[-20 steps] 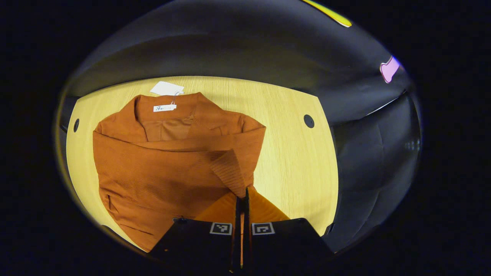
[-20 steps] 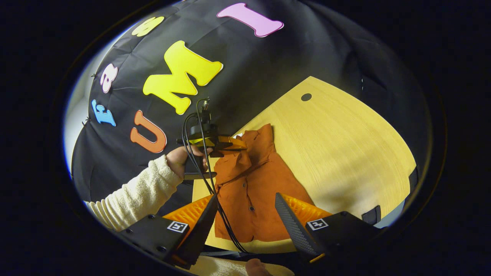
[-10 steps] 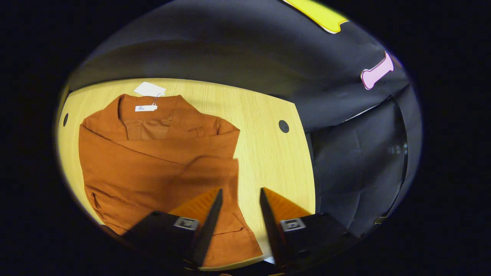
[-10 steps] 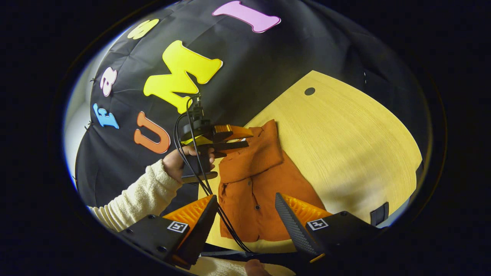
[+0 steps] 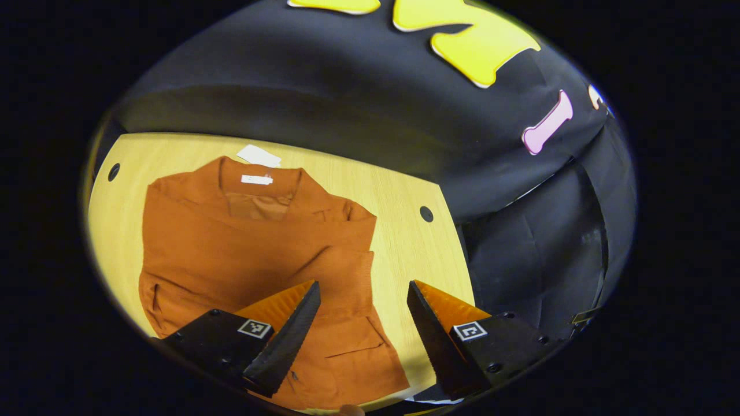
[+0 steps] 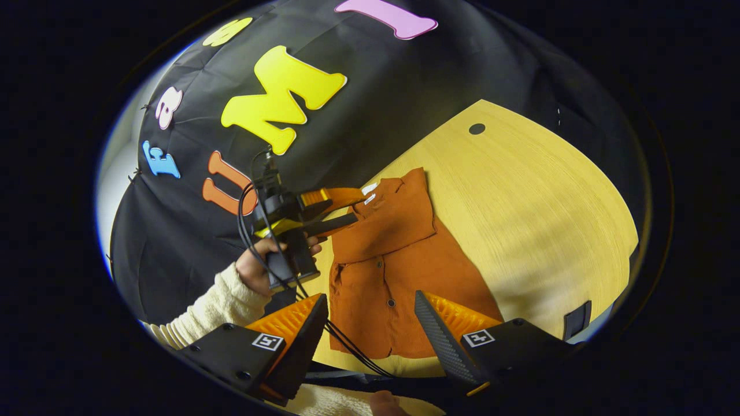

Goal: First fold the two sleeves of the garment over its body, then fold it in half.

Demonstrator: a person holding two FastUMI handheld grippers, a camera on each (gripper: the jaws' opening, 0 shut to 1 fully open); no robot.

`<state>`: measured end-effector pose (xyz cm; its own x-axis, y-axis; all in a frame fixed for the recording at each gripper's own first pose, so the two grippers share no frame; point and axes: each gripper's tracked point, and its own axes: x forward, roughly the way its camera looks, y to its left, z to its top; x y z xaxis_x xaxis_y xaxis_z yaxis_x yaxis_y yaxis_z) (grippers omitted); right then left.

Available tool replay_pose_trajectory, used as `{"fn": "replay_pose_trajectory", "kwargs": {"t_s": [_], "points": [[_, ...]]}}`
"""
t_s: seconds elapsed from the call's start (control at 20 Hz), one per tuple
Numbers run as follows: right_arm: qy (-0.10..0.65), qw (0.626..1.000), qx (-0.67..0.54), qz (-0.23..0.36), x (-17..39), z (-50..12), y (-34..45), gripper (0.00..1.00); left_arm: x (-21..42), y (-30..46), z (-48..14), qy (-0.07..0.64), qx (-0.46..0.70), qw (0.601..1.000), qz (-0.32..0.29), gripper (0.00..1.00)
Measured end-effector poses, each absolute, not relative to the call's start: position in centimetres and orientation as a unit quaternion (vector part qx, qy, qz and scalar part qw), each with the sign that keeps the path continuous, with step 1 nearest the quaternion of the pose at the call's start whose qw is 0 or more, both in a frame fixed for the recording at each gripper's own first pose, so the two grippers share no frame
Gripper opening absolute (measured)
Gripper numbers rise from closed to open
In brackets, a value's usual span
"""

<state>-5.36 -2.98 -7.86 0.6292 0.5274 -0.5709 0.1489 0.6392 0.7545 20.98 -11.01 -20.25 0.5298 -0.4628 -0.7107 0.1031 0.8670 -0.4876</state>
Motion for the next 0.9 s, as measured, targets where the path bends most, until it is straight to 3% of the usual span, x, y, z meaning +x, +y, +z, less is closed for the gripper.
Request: {"fn": "replay_pose_trajectory", "kwargs": {"t_s": [0.15,0.3,0.5,0.6,0.9], "points": [[0.422,0.802,0.404,0.123,-5.1,-8.9,-1.4,0.92,18.2,-5.5,-20.4,0.402,-0.21,0.882,-0.129,0.98],[0.442,0.795,0.395,0.127,-5.4,-10.6,0.2,0.96,13.1,-0.3,-21.6,0.39,-0.242,0.884,-0.088,0.98],[0.472,0.784,0.381,0.129,-6.2,-13.2,2.1,0.92,5.1,7.6,-25.4,0.403,-0.268,0.875,-0.012,0.98],[0.482,0.784,0.368,0.134,-6.3,-14.4,2.8,0.96,1.5,10.8,-26.6,0.411,-0.278,0.868,0.02,0.99],[0.536,0.774,0.316,0.118,-7.3,-20.9,2.7,0.96,-4.7,17.2,-29.9,0.444,-0.294,0.844,0.059,0.98]]}}
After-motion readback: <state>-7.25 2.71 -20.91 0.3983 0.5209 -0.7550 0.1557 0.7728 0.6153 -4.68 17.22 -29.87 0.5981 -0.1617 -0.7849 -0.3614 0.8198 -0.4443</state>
